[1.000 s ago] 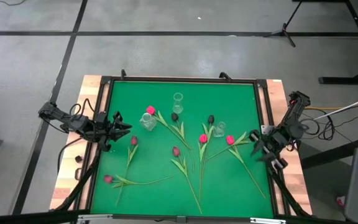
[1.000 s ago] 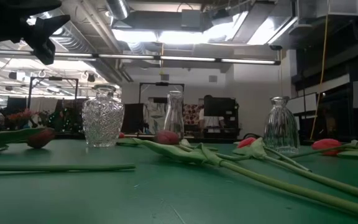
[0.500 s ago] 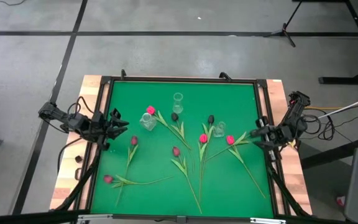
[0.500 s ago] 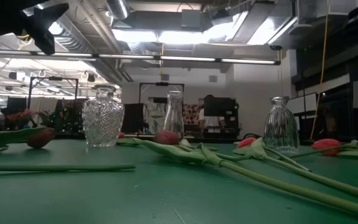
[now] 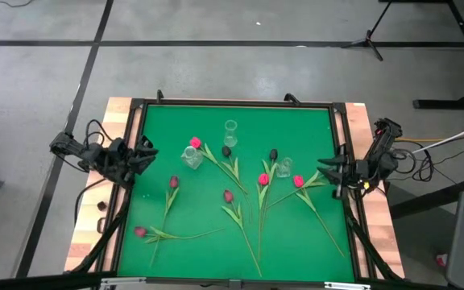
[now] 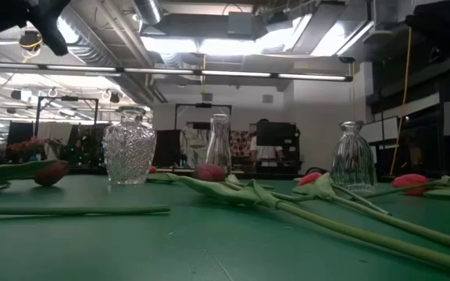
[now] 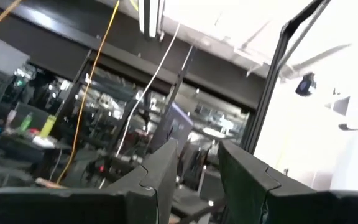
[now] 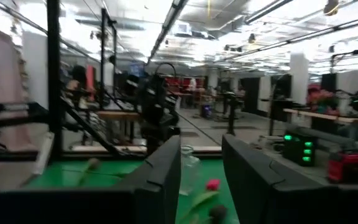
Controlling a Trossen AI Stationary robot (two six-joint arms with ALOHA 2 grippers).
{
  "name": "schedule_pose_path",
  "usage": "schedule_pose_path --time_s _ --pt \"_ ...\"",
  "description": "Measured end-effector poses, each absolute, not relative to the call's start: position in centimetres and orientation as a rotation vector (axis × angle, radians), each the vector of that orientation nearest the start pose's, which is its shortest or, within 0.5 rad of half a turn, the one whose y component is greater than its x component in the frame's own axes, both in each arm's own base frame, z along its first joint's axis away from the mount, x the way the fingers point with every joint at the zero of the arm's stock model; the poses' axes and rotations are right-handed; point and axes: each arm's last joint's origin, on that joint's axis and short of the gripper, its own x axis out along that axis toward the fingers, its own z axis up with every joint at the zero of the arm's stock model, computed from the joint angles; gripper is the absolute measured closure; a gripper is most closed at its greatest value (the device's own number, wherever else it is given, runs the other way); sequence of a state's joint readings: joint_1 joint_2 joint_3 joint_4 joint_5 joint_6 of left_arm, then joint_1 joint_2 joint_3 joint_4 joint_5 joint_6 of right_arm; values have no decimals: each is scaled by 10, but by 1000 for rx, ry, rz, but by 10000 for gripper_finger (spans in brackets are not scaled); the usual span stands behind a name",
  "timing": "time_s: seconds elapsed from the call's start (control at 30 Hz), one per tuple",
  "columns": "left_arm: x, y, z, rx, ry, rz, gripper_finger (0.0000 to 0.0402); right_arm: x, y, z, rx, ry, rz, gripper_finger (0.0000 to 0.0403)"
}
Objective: Sort flowers into vase by color
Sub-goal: Put the right black tulip into the top transparent vase
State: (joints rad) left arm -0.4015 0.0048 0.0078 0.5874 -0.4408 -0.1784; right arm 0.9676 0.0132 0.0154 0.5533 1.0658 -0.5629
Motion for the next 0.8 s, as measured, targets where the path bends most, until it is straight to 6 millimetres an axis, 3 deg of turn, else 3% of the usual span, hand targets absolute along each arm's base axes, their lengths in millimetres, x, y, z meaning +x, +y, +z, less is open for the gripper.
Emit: schedule_pose_path --time_s 0.17,0.33,0.57,0.73,0.8 --pt "75 -19 222 -411 -573 -5 285 60 39 209 -106 -163 -321 285" --pt "73 -17 229 -349 -587 33 285 59 38 213 -110 -181 -319 285" --pt "76 -18 243 -247 -560 74 282 53 31 242 -62 -276 -253 285" --pt "84 -13 256 -365 -449 356 274 50 26 255 -69 -301 -252 257" --pt "87 -14 263 -366 -399 389 274 49 25 258 -62 -305 -254 237"
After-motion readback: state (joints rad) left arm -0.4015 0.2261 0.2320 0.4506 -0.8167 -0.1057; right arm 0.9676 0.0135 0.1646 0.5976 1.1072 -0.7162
